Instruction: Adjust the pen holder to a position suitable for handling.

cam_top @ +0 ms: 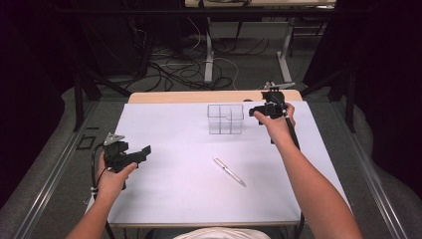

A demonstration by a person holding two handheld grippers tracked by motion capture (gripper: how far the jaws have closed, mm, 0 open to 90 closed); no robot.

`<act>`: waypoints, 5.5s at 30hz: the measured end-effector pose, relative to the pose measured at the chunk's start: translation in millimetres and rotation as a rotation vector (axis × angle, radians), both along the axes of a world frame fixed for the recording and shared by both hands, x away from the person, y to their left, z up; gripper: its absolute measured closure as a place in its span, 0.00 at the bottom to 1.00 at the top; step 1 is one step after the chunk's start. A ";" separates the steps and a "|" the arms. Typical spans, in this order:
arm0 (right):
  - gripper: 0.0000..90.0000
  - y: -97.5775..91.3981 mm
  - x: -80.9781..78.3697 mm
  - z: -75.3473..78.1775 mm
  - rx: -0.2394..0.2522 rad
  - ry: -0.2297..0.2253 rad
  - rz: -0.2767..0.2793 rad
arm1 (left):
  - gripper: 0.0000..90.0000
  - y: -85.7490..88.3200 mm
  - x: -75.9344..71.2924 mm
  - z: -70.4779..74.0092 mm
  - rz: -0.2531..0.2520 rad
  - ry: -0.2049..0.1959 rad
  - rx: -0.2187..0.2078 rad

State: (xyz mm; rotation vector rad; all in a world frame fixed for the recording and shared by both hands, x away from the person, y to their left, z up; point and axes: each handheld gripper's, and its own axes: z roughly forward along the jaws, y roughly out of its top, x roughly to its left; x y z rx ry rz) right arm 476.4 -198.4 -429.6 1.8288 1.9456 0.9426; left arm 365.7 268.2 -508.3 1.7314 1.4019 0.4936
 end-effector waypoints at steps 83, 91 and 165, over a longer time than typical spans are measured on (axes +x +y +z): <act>0.92 45.2 65.8 -49.6 -0.011 0.285 -0.090 | 0.09 2.5 0.2 -5.4 0.007 0.026 -0.015; 0.93 45.6 65.3 -48.6 0.000 0.273 -0.094 | 0.09 2.3 0.2 -5.5 0.007 0.025 -0.016; 0.93 64.5 3.0 -44.2 0.007 0.364 -0.027 | 0.09 1.6 0.7 -5.8 0.011 0.023 -0.006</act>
